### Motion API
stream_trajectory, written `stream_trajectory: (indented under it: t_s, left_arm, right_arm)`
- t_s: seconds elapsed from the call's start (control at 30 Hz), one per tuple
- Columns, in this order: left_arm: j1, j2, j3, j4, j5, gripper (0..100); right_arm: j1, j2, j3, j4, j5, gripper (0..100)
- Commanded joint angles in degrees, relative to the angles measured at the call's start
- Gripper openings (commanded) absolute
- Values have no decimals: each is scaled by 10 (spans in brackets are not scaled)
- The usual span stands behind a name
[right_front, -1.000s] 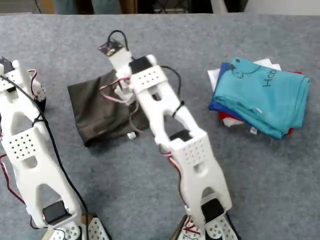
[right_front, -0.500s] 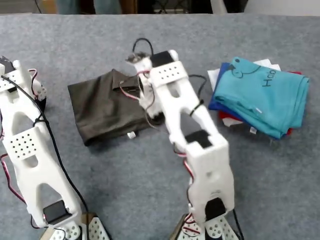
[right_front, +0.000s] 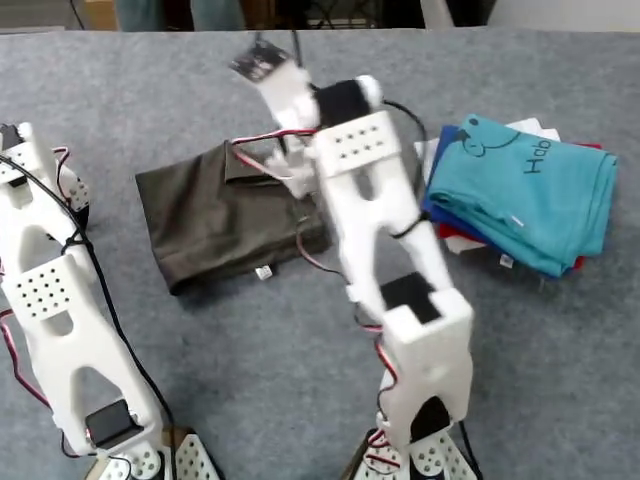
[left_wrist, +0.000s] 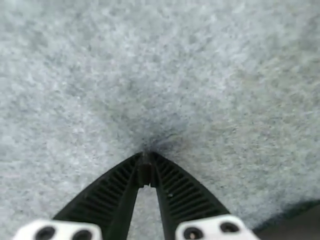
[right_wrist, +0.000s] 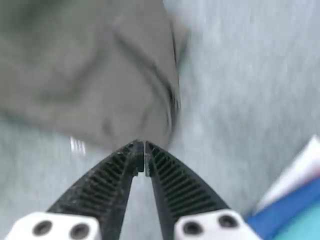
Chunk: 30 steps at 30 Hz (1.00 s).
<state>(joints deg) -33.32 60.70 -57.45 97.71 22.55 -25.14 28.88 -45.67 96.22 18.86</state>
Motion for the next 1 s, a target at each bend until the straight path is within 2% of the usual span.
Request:
stream_trajectory:
  t_s: [0.0,0.2,0.37,0.57,0.8,0.97]
  left_arm:
    - [-13,3,28,31,2,29]
    - [-8,-4,58,31,2,29]
    - [-17,-4,53,31,11,29]
    - [-33,-4,36,31,24,29]
    - [-29,-4,36,31,24,29]
    - [-29,-4,29,31,23,29]
  right_arm:
    - [-41,80,-70,-60,-23,15]
    - [-105,221,-164,-82,-73,15]
    - [-114,289,-252,-69,-69,15]
    - [-27,368,-350,-119,-69,15]
    - [91,442,-451,-284,-69,15]
    - [113,424,-503,-309,-69,15]
